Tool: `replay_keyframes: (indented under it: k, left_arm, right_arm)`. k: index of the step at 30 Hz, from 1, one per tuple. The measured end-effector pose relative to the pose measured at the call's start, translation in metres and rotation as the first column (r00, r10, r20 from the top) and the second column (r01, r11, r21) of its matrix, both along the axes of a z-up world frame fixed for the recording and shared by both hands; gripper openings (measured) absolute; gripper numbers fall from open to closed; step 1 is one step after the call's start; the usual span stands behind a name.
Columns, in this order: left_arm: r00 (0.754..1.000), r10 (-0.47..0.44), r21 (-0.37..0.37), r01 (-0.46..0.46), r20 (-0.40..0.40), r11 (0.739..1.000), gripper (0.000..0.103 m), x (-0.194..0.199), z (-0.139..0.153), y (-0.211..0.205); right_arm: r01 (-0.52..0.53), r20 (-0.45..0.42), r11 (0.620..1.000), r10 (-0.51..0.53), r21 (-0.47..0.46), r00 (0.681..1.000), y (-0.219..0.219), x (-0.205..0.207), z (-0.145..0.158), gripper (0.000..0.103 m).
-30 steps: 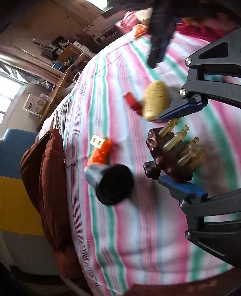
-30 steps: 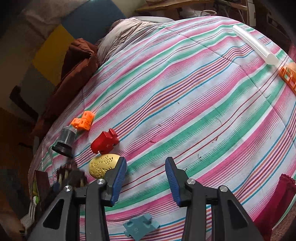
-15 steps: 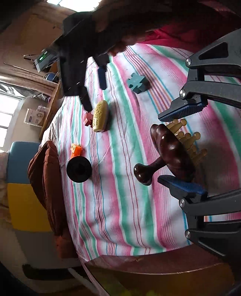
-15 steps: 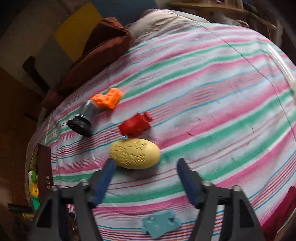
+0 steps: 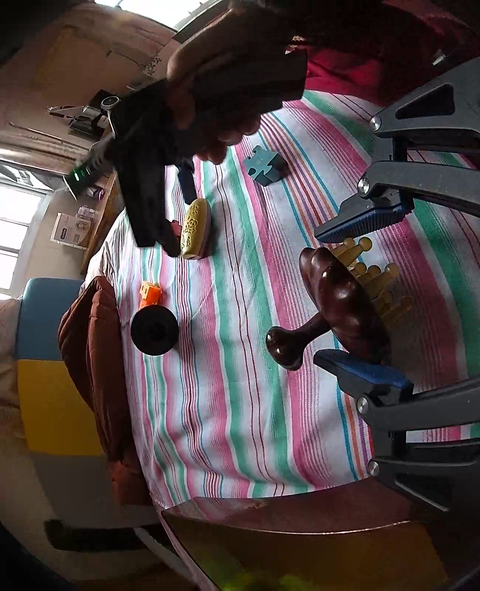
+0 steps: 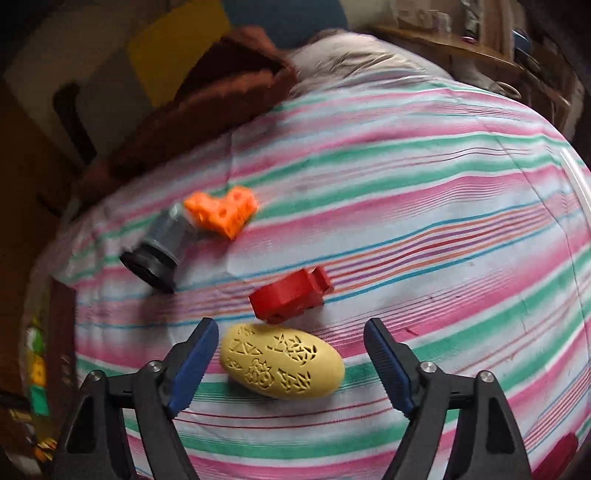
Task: Organize rigid objects
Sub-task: 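Carry the brown comb toward the tray with left tool while right tool grasps the yellow egg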
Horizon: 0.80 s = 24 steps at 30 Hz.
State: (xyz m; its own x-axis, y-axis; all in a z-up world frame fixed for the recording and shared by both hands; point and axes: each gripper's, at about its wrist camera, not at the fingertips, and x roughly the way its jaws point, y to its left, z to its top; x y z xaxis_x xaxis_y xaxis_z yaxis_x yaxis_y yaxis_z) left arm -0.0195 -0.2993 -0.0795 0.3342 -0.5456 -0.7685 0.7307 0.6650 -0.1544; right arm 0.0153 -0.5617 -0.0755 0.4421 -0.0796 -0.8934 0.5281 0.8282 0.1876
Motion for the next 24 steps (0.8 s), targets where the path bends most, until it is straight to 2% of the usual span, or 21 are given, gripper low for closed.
replay_keyframes:
  k: [2,3,4,9,17,24]
  left_arm:
    - [1.0,0.003,-0.002,-0.003,-0.001,1.0,0.06,0.0,0.0,0.001]
    - [1.0,0.005,-0.004,-0.005,-0.003,1.0,0.06,0.0,0.0,0.001]
    - [1.0,0.006,-0.004,-0.006,-0.004,1.0,0.06,0.0,0.0,0.001]
    - [1.0,0.007,0.005,-0.007,-0.009,1.0,0.06,-0.002,0.003,0.003]
    - [1.0,0.001,-0.017,-0.001,0.006,1.0,0.06,-0.01,0.018,0.012]
    - [1.0,0.009,-0.076,-0.008,0.019,0.997,0.06,-0.01,0.041,0.028]
  right_arm:
    - [-0.039,-0.01,0.999,0.039,-0.013,0.999,0.006,0.004,-0.002,0.081]
    - [-0.054,-0.004,0.998,0.054,-0.012,0.999,0.008,0.004,-0.001,0.074]
    - [-0.066,-0.016,0.998,0.066,-0.008,0.998,0.009,0.004,-0.003,0.073]
    - [-0.108,-0.051,0.993,0.105,-0.044,0.993,0.016,0.006,-0.003,0.074]
    - [-0.17,-0.062,0.985,0.168,-0.031,0.984,0.022,0.005,-0.006,0.074]
    - [-0.224,-0.112,0.967,0.211,-0.121,0.971,0.041,0.006,-0.01,0.075]
